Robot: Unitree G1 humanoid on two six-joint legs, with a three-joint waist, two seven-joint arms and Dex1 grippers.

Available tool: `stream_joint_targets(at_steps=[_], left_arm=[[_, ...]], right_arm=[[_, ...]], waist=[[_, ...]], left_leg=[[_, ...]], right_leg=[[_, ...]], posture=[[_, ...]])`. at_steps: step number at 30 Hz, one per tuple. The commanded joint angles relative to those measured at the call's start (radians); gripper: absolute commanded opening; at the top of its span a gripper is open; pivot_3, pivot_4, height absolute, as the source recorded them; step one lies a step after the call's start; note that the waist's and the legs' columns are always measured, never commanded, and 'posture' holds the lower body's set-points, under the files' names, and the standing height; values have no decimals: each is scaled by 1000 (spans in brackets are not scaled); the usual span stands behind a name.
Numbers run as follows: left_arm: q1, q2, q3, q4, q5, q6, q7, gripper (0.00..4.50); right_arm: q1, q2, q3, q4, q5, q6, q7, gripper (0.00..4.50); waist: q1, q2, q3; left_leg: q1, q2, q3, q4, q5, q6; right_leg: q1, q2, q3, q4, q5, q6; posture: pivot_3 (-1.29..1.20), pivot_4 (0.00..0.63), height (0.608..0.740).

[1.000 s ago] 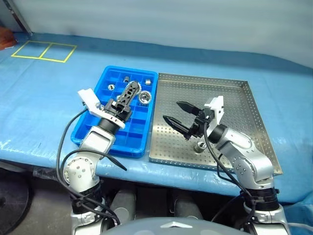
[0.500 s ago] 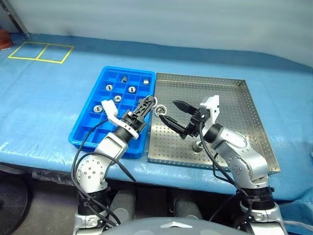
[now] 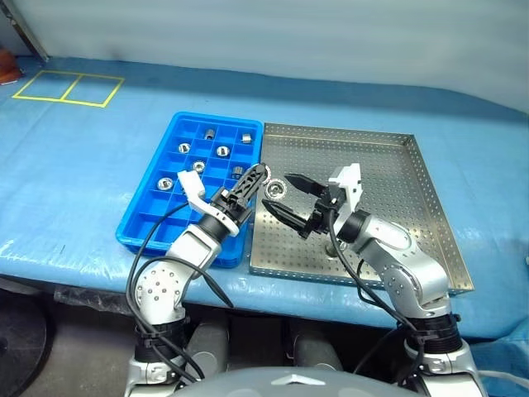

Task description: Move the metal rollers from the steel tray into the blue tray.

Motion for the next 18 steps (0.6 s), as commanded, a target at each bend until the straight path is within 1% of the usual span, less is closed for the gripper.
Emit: stream_joint_targets(at_steps=[1, 2, 5, 8, 9, 12, 16, 18], left_arm=[[-24, -29, -23, -7, 3, -4, -31, 1267], [-25, -29, -24, -5, 5, -4, -32, 1267], [-27, -31, -28, 2, 11, -6, -33, 1267], [-30, -30, -34, 9, 20, -7, -34, 1267], [-30, -31, -36, 10, 23, -6, -34, 1267], [-29, -31, -39, 10, 32, -6, -31, 1267], [-27, -34, -41, 9, 45, -6, -26, 1267], [-25, -35, -43, 6, 50, -6, -24, 1267]], right_arm=[[-10, -5, 8, -22, -7, -13, 4, 4500], [-10, -5, 7, -21, -9, -11, -1, 4500], [-11, -6, 6, -16, -16, -4, -9, 3871], [-10, -6, 6, -16, -23, -8, -11, 2840], [-10, -4, 6, -15, -26, -10, -13, 2586], [-12, 0, 5, -13, -28, -9, -16, 2586], [-16, 1, 6, -8, -24, -5, -10, 1885], [-19, 1, 7, -6, -31, -8, -13, 1885]], waist=[[0, 0, 0], [0, 0, 0], [0, 0, 0], [-1, 0, 0], [-1, 0, 0], [-1, 0, 0], [-1, 0, 0], [-1, 0, 0]], left_leg=[[0, 0, 0, 0, 0, 0], [0, 0, 0, 0, 0, 0], [0, 0, 0, 0, 0, 0], [0, 0, 0, 0, 0, 0], [0, 0, 0, 0, 0, 0], [-1, 0, 0, 0, 0, 0], [-1, 0, 0, 0, 0, 0], [-1, 0, 0, 0, 0, 0]], right_leg=[[0, 0, 0, 0, 0, 0], [0, 0, 0, 0, 0, 0], [0, 0, 0, 0, 0, 0], [0, 0, 0, 0, 0, 0], [0, 0, 0, 0, 0, 0], [-1, 0, 0, 0, 0, 0], [-1, 0, 0, 0, 0, 0], [-1, 0, 0, 0, 0, 0]], posture=[[183, 150, 740], [183, 150, 740], [180, 150, 740], [180, 150, 740], [181, 150, 740], [181, 150, 740], [187, 150, 740], [187, 150, 740]])
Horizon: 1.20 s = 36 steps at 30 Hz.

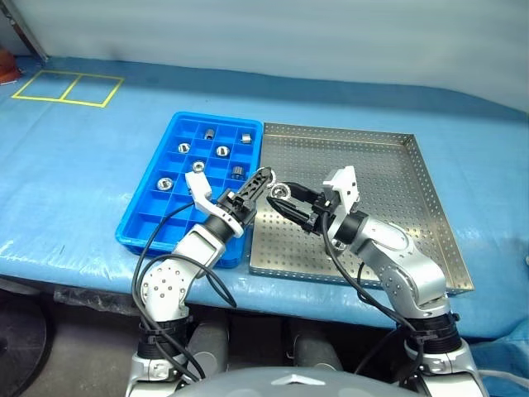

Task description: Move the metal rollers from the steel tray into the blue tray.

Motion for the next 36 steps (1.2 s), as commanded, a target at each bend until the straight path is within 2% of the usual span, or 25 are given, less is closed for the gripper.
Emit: stream_joint_targets(at_steps=[1, 4, 11, 21, 24, 26, 30, 36], left_arm=[[-13, -37, -21, -27, 7, -6, -5, 1267], [-13, -40, -24, -29, 15, -6, 7, 1267], [-8, -39, -21, -31, 37, -8, 56, 1267], [-1, -33, -1, -62, 19, -14, 205, 1267], [1, -31, 2, -70, 21, -8, 232, 1267], [4, 8, -13, -111, 82, -5, 227, 1267], [8, 151, -75, -256, 348, -11, 227, 1267], [11, 338, -50, -438, 541, 67, 300, 1267]], right_arm=[[-21, 1, -7, -15, -2, -11, -6, 1885], [-22, -15, 6, -16, -43, -25, -14, 1885], [-30, -97, 57, 12, -260, -108, -72, 1885], [-105, -210, 115, 108, -666, -254, -260, 1885], [-117, -207, 118, 132, -724, -277, -291, 1885], [-117, -156, 84, 126, -655, -262, -277, 1885], [-88, -96, 33, 64, -468, -176, -158, 1885], [-25, -138, -5, -11, -268, -68, 18, 1885]], waist=[[0, 0, 0], [0, 0, 0], [1, 0, 0], [9, 0, 0], [7, 0, 0], [7, 0, 0], [7, 0, 0], [22, 0, 0]], left_leg=[[0, 0, 0, 0, 0, 0], [0, 0, 0, 0, 0, 0], [-3, 0, 0, 0, 0, 0], [-5, -1, 1, 0, 1, -1], [-6, -1, 1, -1, 1, -1], [-7, -1, 1, -1, 1, -1], [-8, -1, 0, -1, 1, -1], [-8, -1, 0, 0, 1, -1]], right_leg=[[0, 0, 0, 0, 0, 0], [0, 0, 0, 0, 0, 0], [-3, 0, 0, 0, 0, 0], [-6, -1, 1, 0, 0, 0], [-7, -1, 1, 0, 0, 0], [-8, 0, 1, 0, 0, 0], [-9, 0, 1, 1, 0, 0], [-8, 0, 1, 1, 0, 0]], posture=[[187, 150, 740], [187, 150, 740], [187, 150, 740], [197, 150, 740], [197, 150, 740], [197, 150, 740], [220, 150, 740], [258, 150, 740]])
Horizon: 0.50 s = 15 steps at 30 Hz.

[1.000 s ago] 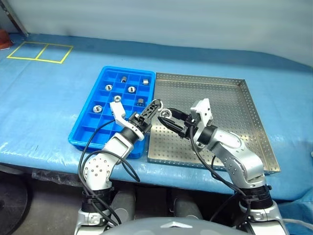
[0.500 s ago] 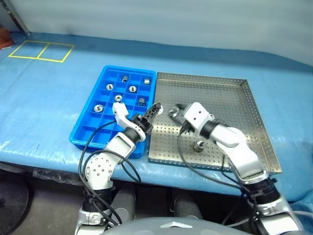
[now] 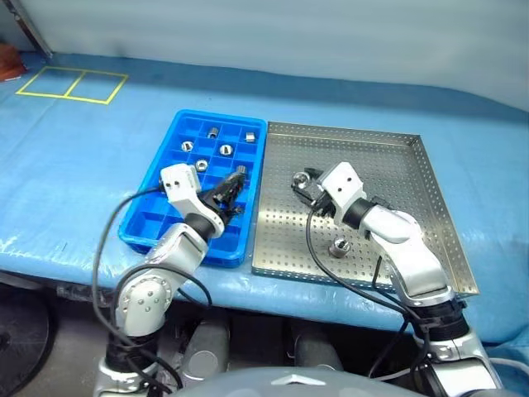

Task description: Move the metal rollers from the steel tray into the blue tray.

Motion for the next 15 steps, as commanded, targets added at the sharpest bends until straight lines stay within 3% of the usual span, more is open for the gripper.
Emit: stream_joint_targets(at_steps=[1, 4, 6, 15], left_arm=[[-13, 115, 7, -137, 115, 92, 44, 1267], [-34, 317, -37, -224, 220, 331, 90, 1267], [-34, 381, -36, -264, 245, 466, 118, 1267], [3, 338, 55, -375, 359, 704, 122, 1267]], right_arm=[[22, -43, -41, -71, 96, 31, 91, 1885], [37, -58, -58, -93, 174, 48, 145, 1885], [27, -43, -75, -87, 203, 54, 137, 1885], [-16, -18, -59, -35, 179, 53, 83, 1885]], waist=[[4, 0, 0], [6, 0, 0], [4, 0, 0], [16, -1, 0]], left_leg=[[0, 0, 0, 0, 0, 0], [1, 1, 0, -1, 0, 0], [2, 1, 0, -1, 0, 0], [2, 1, 0, -2, 0, 0]], right_leg=[[0, 0, 0, 0, 0, 0], [0, 0, 0, 1, 0, 0], [0, 1, 0, 2, 0, 0], [0, 1, -1, 1, 0, 0]], posture=[[267, 150, 740], [277, 150, 740], [291, 150, 740], [312, 150, 740]])
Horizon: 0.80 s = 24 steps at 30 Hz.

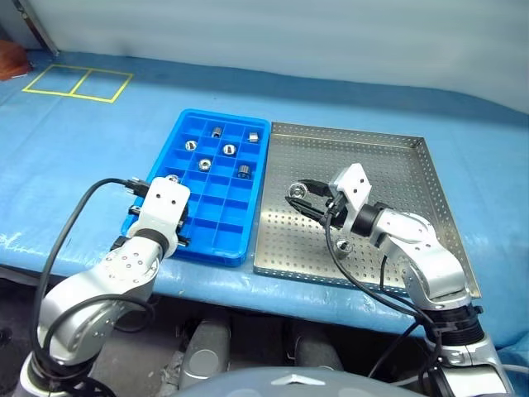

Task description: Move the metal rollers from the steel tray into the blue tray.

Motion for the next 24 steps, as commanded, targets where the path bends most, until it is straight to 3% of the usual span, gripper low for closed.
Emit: stream_joint_targets(at_steps=[1, 9, 22, 24], left_arm=[[20, -25, 45, -78, 64, 60, -9, 1267], [119, -44, 79, -79, 183, 103, -70, 1267], [120, -80, -18, 92, 364, -32, -170, 1267], [121, -74, -37, 98, 379, -45, -194, 1981]], right_arm=[[-18, 4, -10, -23, 1, -11, -13, 1885], [-24, 5, -6, -25, 0, -5, -24, 1885], [-15, 9, 16, -34, -19, -11, -37, 1885], [-15, 9, 19, -34, -22, -12, -38, 1885]], waist=[[3, 0, 0], [6, 0, 0], [5, 0, 0], [4, 0, 0]], left_leg=[[0, 0, 0, 0, 0, 0], [0, 0, 0, 0, 0, 0], [1, 0, 1, -1, 0, 0], [1, 0, 1, -1, 0, 0]], right_leg=[[0, 0, 0, 0, 0, 0], [0, 0, 0, 0, 0, 0], [0, -1, 0, 0, 0, 0], [0, -1, 0, 0, 0, 0]], posture=[[312, 150, 740], [317, 150, 740], [285, 150, 740], [282, 150, 740]])
